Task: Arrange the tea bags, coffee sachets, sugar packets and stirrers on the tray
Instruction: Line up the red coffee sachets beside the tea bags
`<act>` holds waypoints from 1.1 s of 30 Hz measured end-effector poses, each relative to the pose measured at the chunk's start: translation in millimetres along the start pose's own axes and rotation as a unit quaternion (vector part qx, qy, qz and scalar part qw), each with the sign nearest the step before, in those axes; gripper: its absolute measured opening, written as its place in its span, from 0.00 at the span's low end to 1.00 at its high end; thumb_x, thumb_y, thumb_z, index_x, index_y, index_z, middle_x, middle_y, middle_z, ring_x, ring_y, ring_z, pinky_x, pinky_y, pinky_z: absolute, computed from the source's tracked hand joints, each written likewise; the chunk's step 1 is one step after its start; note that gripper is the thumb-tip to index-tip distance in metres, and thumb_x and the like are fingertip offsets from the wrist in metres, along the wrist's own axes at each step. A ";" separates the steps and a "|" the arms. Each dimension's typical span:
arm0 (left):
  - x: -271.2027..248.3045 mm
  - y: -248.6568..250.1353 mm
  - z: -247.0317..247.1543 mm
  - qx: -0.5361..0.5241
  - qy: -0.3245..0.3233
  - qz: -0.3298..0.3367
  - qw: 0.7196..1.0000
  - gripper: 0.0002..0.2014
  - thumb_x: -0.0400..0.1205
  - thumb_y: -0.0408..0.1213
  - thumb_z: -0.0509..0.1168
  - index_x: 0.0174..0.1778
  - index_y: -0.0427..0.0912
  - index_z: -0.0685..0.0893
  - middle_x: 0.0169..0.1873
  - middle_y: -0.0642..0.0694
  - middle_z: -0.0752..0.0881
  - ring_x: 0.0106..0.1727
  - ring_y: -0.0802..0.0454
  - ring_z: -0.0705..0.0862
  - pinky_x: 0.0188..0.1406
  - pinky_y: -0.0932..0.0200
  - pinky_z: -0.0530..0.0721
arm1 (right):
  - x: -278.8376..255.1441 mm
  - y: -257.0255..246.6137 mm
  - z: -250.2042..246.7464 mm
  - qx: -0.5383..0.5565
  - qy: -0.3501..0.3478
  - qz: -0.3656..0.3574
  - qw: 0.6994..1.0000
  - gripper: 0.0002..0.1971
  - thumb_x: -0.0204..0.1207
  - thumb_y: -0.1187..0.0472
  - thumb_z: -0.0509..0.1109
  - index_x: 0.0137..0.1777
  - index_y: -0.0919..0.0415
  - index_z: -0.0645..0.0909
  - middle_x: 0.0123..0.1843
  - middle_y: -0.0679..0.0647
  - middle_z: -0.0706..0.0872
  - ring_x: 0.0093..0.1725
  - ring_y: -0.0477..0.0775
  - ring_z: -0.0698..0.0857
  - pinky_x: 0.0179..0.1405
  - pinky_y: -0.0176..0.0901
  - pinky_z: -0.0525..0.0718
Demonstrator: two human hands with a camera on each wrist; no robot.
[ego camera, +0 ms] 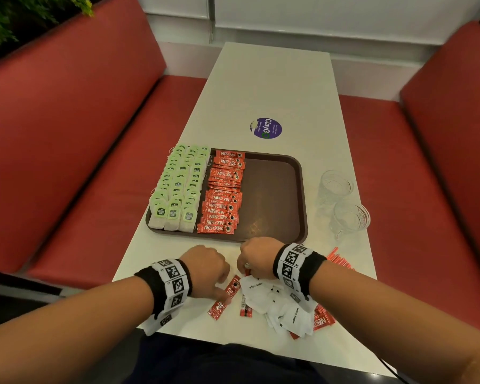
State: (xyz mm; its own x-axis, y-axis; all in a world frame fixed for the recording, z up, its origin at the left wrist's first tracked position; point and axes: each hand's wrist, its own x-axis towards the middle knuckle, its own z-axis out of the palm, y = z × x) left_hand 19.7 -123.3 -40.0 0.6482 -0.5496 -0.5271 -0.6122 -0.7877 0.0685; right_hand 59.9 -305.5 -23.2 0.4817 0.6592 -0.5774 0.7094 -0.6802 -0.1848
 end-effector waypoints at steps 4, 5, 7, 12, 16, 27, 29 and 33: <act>1.7 1.4 6.6 -0.002 -0.016 -0.007 1.000 0.26 0.73 0.71 0.64 0.50 0.51 0.83 0.48 0.51 0.85 0.49 0.47 0.83 0.46 0.51 0.81 | 1.0 -1.0 -3.5 -0.014 -0.009 -0.001 1.000 0.14 0.76 0.60 0.75 0.61 0.51 0.87 0.58 0.52 0.86 0.58 0.57 0.83 0.54 0.52 0.85; 2.1 -0.6 5.9 -0.011 -0.017 -0.009 1.000 0.24 0.74 0.70 0.65 0.50 0.52 0.83 0.47 0.51 0.85 0.49 0.47 0.83 0.46 0.51 0.81 | 1.9 -1.4 -3.6 -0.015 -0.010 -0.001 1.000 0.13 0.75 0.60 0.76 0.59 0.52 0.89 0.56 0.52 0.86 0.56 0.58 0.84 0.53 0.51 0.85; 3.0 -6.3 4.6 -0.028 -0.027 -0.013 0.999 0.20 0.76 0.65 0.66 0.50 0.53 0.84 0.46 0.52 0.85 0.48 0.48 0.83 0.46 0.52 0.82 | 3.5 -2.7 -4.3 -0.013 -0.017 0.004 1.000 0.10 0.74 0.60 0.76 0.55 0.52 0.91 0.53 0.52 0.88 0.53 0.57 0.85 0.49 0.48 0.85; 3.6 -18.0 1.4 -0.038 -0.033 -0.023 0.998 0.14 0.79 0.57 0.68 0.51 0.51 0.85 0.46 0.50 0.88 0.47 0.47 0.84 0.42 0.56 0.78 | 7.4 -4.1 -4.7 -0.024 -0.030 0.017 0.999 0.08 0.75 0.65 0.73 0.51 0.55 0.90 0.47 0.52 0.88 0.47 0.59 0.86 0.44 0.46 0.85; -0.3 -31.4 -6.4 -0.042 -0.007 -0.039 0.998 0.11 0.81 0.52 0.67 0.52 0.51 0.87 0.45 0.51 0.89 0.46 0.49 0.84 0.46 0.55 0.83 | 5.7 -13.1 -5.0 -0.011 -0.019 0.003 1.000 0.12 0.77 0.48 0.74 0.55 0.52 0.88 0.50 0.51 0.87 0.51 0.56 0.84 0.51 0.51 0.86; 14.0 -77.5 -36.1 -0.083 0.119 -0.150 0.978 0.09 0.84 0.47 0.66 0.55 0.51 0.87 0.51 0.51 0.87 0.51 0.49 0.84 0.49 0.53 0.84 | 0.9 -36.6 13.5 -0.080 -0.026 -0.088 0.993 0.11 0.70 0.52 0.80 0.51 0.51 0.84 0.50 0.52 0.81 0.52 0.57 0.78 0.49 0.53 0.84; 21.1 -79.0 -38.3 -0.081 0.125 -0.154 0.977 0.08 0.85 0.46 0.65 0.55 0.51 0.88 0.52 0.51 0.87 0.52 0.49 0.84 0.49 0.52 0.84 | 2.9 -36.1 13.2 -0.089 -0.018 -0.087 0.992 0.07 0.71 0.56 0.78 0.47 0.49 0.84 0.47 0.50 0.81 0.50 0.57 0.78 0.48 0.55 0.86; 33.2 -78.0 -40.5 -0.064 0.121 -0.155 0.978 0.08 0.85 0.45 0.65 0.53 0.54 0.89 0.51 0.51 0.87 0.52 0.48 0.85 0.46 0.53 0.84 | 6.9 -34.7 12.4 -0.107 -0.003 -0.089 0.990 0.05 0.75 0.58 0.75 0.47 0.49 0.83 0.46 0.49 0.79 0.49 0.56 0.78 0.47 0.52 0.84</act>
State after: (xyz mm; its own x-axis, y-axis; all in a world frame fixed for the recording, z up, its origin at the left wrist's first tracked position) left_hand 107.3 -91.3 -28.6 0.8914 -0.3159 -0.3250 -0.3171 -0.9470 0.0508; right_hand 32.2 -281.4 -30.6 0.3366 0.7595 -0.5566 0.8757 -0.4698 -0.1114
